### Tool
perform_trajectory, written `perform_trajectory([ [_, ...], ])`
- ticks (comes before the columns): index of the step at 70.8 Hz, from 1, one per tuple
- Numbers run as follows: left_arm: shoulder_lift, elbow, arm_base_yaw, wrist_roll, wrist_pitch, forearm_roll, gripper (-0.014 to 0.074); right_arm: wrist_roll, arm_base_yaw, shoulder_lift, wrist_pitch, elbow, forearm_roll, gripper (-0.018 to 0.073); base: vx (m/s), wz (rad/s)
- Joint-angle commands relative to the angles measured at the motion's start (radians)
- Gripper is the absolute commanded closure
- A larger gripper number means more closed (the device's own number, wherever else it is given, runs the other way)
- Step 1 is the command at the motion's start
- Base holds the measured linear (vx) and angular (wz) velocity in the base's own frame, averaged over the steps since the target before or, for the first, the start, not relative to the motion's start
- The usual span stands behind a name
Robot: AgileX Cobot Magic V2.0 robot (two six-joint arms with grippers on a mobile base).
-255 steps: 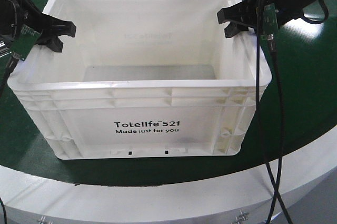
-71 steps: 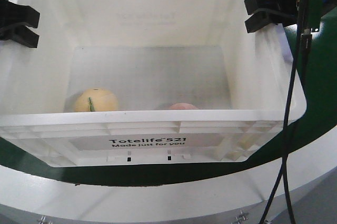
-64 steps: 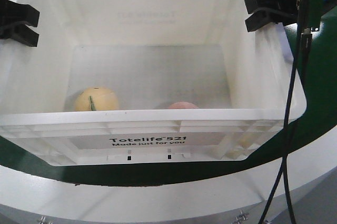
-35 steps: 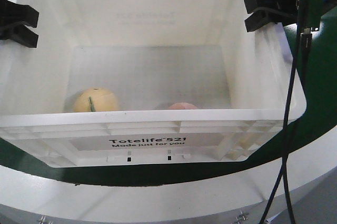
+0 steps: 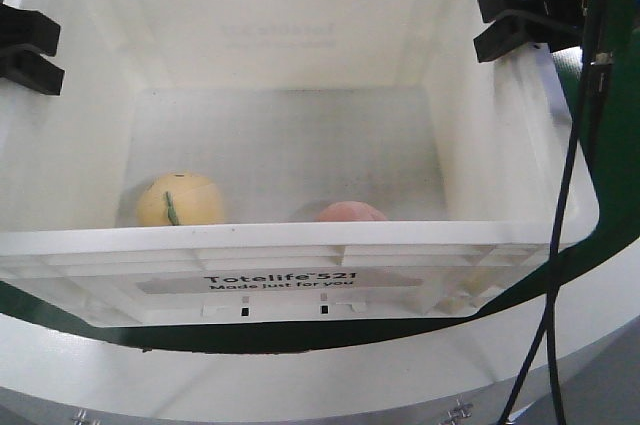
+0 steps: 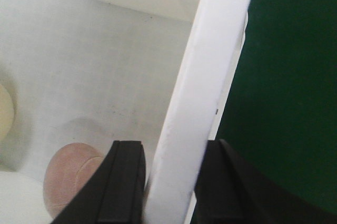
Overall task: Place moving items into box and shelve
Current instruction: 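Hold the crate with both grippers while the base drives away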
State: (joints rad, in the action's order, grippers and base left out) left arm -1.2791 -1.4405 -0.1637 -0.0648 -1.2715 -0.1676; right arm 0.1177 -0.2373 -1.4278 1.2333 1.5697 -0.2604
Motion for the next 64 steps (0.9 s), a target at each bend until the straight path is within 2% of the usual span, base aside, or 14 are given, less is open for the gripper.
perform_trajectory([
  [1, 0.039, -0.046, -0.003, 0.022, 0.081, -0.059, 0.0616, 0.016, 0.001, 0.051, -0.077, 0.04, -0.067, 0.0571, 0.0, 0.0],
  [64, 0.042, -0.045, -0.003, 0.026, 0.085, -0.056, 0.0615, 0.012, 0.001, 0.051, -0.043, 0.039, -0.067, 0.0571, 0.0, 0.0],
])
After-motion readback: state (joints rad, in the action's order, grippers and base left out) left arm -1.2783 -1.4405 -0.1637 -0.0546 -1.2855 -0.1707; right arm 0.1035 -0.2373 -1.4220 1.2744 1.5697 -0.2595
